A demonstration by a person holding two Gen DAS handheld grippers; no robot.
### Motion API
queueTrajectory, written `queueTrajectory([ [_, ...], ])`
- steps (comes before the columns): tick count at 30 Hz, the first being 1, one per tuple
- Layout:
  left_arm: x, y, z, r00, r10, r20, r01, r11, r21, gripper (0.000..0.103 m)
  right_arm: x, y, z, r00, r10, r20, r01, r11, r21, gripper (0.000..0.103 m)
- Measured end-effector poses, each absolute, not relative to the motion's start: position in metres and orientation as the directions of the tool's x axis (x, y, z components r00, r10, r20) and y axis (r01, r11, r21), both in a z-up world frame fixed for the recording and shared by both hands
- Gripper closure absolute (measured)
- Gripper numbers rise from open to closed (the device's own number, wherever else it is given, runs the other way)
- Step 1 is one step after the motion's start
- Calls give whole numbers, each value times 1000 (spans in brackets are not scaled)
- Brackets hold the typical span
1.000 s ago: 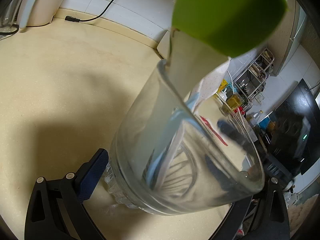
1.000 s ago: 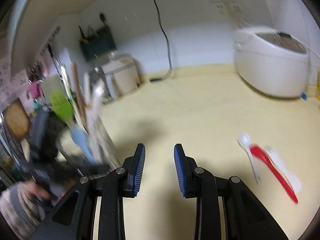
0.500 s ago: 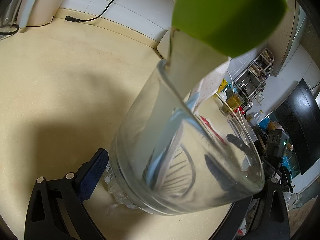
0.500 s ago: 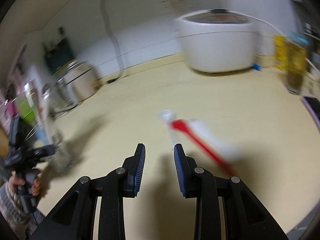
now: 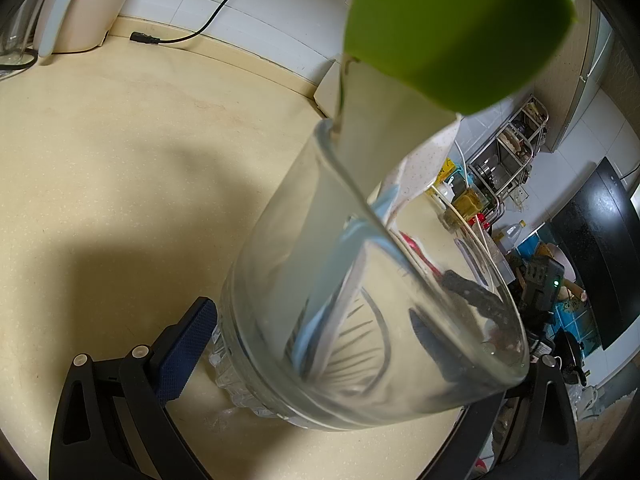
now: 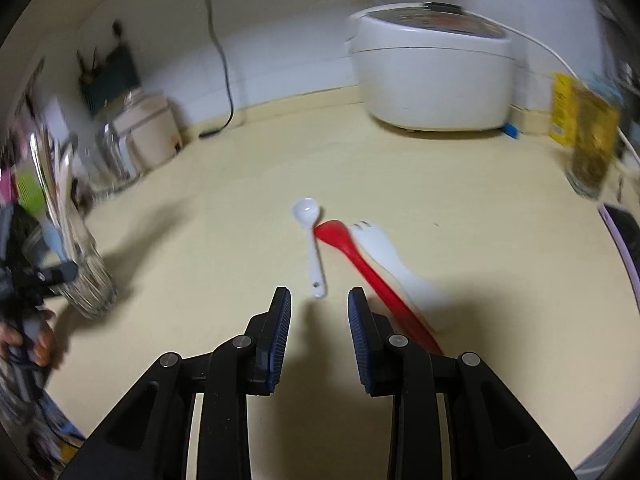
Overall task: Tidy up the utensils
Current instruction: 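Move the open right gripper back over the white plastic spoon, then lower the open right gripper around the white spoon handle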
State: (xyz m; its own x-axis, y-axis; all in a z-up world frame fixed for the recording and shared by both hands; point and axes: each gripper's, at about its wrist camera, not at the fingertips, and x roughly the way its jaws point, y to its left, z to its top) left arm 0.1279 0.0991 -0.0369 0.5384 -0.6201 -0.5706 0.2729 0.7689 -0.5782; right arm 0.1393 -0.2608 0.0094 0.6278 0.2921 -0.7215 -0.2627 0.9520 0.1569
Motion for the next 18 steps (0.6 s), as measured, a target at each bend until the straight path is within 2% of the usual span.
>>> queueTrajectory([
  [4,128,99,-37,538,-620,-571,273,769,-578,3,159,-252,3,602,259,-756,-269,957,113,73],
  [8,128,99,-37,538,-620,-571,273,769,-578,3,172,-241,0,571,236,-786,-304,950,64,77],
  [18,128,99,-37,538,-620,-571,273,769,-578,3,173,-215,-3,553,248,-795,-395,919,11,85],
])
